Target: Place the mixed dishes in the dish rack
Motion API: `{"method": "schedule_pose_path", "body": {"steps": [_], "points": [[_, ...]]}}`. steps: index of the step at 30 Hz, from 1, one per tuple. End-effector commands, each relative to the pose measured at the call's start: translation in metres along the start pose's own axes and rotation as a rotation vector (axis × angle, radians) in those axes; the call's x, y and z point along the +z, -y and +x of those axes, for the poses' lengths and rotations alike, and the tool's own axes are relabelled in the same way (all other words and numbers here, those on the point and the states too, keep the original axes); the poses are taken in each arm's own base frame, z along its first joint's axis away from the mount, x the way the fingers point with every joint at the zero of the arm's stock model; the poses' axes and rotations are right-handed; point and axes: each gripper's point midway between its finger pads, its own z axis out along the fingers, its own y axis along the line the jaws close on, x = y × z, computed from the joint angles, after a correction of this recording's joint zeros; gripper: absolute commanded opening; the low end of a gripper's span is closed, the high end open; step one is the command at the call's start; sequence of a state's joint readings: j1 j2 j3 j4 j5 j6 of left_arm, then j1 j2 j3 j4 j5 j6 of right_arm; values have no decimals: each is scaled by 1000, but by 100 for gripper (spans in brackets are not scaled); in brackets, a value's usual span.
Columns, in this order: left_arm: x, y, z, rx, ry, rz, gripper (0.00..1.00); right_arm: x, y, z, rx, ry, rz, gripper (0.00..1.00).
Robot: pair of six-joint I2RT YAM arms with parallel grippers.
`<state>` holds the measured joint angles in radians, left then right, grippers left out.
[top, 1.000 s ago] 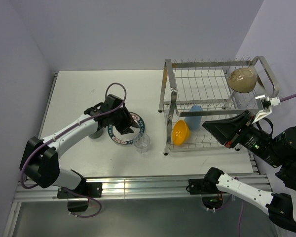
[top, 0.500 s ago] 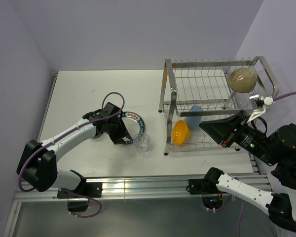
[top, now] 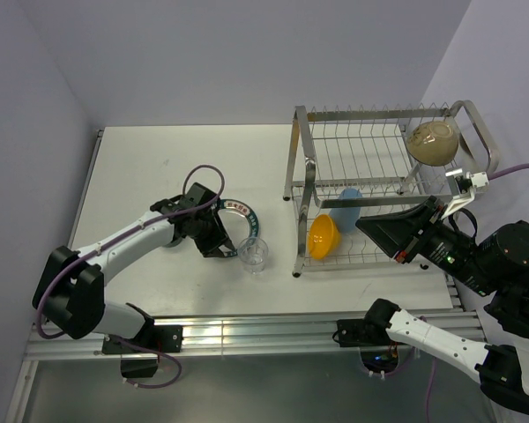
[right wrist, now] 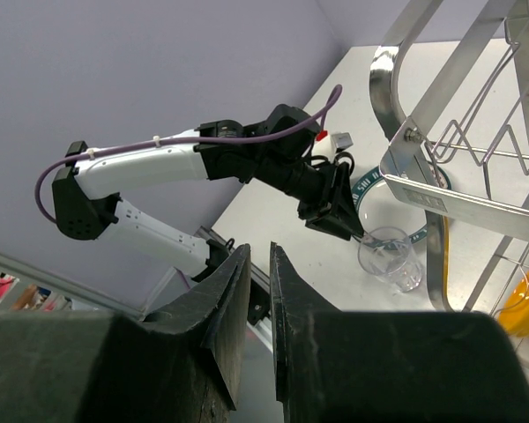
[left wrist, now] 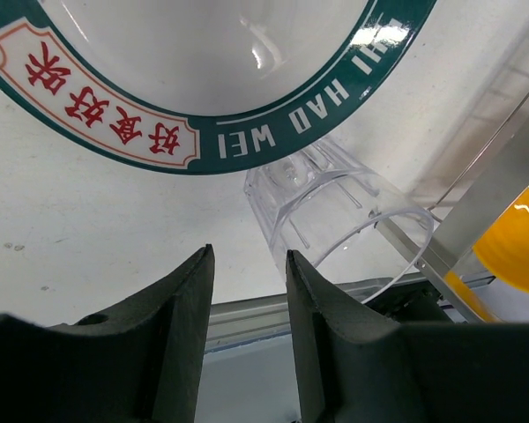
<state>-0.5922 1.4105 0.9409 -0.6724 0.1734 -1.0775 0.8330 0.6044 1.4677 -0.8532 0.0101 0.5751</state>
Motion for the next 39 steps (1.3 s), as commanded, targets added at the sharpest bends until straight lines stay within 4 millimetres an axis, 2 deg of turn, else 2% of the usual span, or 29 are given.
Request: {"method": "schedule_pose_path", "body": {"steps": [1, 4, 9, 15, 22, 34, 38, 39], "points": [[-17, 14, -13, 6, 84, 54, 44, -1, -8, -12, 2, 40, -29, 22], [-22, 25, -14, -2, 96, 120, 45, 0, -8, -11, 0, 37, -29, 22], [-20, 28, -13, 0, 81, 127, 44, 2, -7, -10, -3, 34, -25, 22], [-12, 25, -5, 7, 55, 121, 44, 1, -7, -10, -4, 35, -26, 22], [-3, 38, 6, 53, 38, 117, 44, 1, -7, -9, -5, 33, -26, 22], [9, 28, 11, 56, 26, 80, 44, -2, -6, -8, 0, 31, -24, 22], [11, 25, 13, 51, 18, 78, 44, 4, -5, -7, -8, 16, -14, 22], [9, 26, 13, 49, 21, 84, 45, 3, -10, -7, -21, 1, -37, 22]]}}
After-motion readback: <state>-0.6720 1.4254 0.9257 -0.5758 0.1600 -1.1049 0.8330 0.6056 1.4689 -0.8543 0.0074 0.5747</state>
